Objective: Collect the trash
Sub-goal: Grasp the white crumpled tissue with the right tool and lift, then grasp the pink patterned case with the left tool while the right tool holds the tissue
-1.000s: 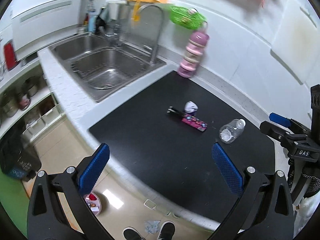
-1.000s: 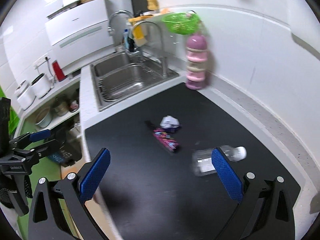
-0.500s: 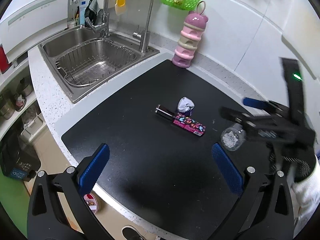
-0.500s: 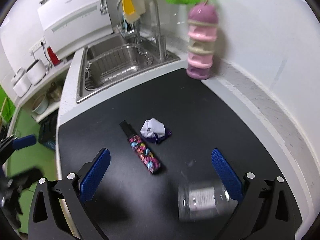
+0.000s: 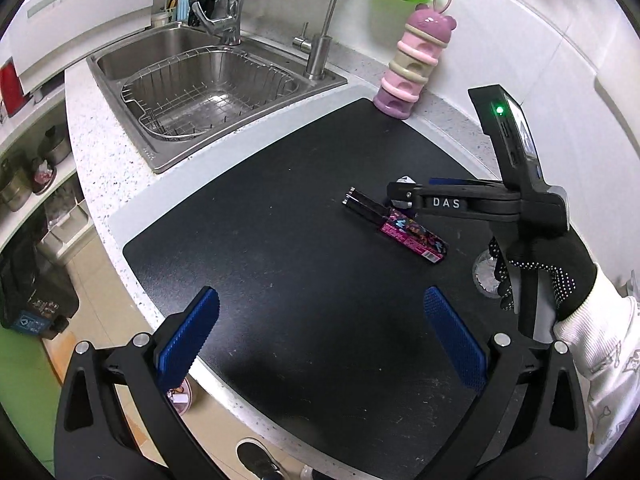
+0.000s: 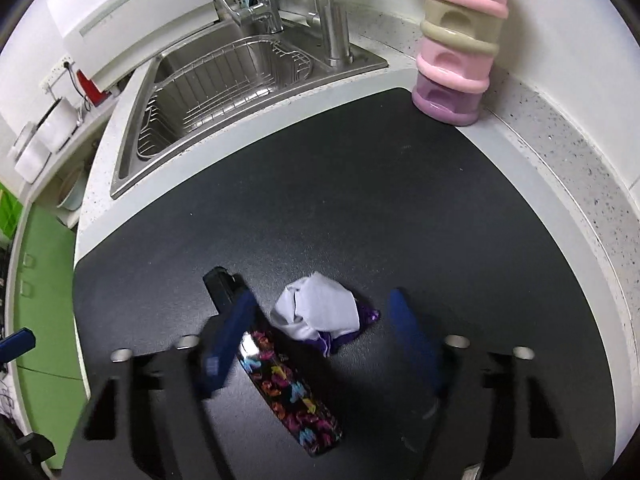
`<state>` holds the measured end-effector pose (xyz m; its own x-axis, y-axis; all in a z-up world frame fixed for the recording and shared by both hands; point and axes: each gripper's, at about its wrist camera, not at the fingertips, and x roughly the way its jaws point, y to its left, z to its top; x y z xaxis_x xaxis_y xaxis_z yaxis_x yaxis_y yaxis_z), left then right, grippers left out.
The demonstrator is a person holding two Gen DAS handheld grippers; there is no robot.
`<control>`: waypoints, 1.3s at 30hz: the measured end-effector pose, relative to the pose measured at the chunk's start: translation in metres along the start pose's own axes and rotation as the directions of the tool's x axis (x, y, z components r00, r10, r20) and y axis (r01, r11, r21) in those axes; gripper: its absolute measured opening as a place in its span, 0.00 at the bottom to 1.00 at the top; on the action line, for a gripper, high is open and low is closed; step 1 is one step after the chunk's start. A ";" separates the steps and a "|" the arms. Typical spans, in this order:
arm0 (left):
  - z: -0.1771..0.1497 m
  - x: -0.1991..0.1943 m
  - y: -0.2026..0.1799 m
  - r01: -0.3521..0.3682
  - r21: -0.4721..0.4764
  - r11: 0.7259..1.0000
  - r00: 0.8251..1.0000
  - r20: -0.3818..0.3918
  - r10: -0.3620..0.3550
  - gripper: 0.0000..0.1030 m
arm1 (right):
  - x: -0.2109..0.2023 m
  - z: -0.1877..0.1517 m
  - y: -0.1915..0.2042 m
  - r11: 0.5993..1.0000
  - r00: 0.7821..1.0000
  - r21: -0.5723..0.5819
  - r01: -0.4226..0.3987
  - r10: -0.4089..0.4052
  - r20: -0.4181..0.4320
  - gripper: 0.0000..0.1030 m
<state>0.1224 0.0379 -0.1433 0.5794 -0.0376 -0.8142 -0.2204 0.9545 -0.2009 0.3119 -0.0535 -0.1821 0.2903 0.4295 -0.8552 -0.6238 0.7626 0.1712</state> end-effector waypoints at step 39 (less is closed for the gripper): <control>0.050 0.115 -0.095 -0.156 -0.218 0.963 0.987 -0.063 0.146 0.97 | -0.115 -0.058 -0.086 0.998 0.987 0.052 0.019 -0.027 0.161 0.19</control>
<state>0.2493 -0.0427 -0.1902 0.4904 0.0832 -0.8675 -0.4737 0.8610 -0.1853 0.2901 -0.1963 -0.1269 0.4202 0.4813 -0.7693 -0.5794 0.7947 0.1808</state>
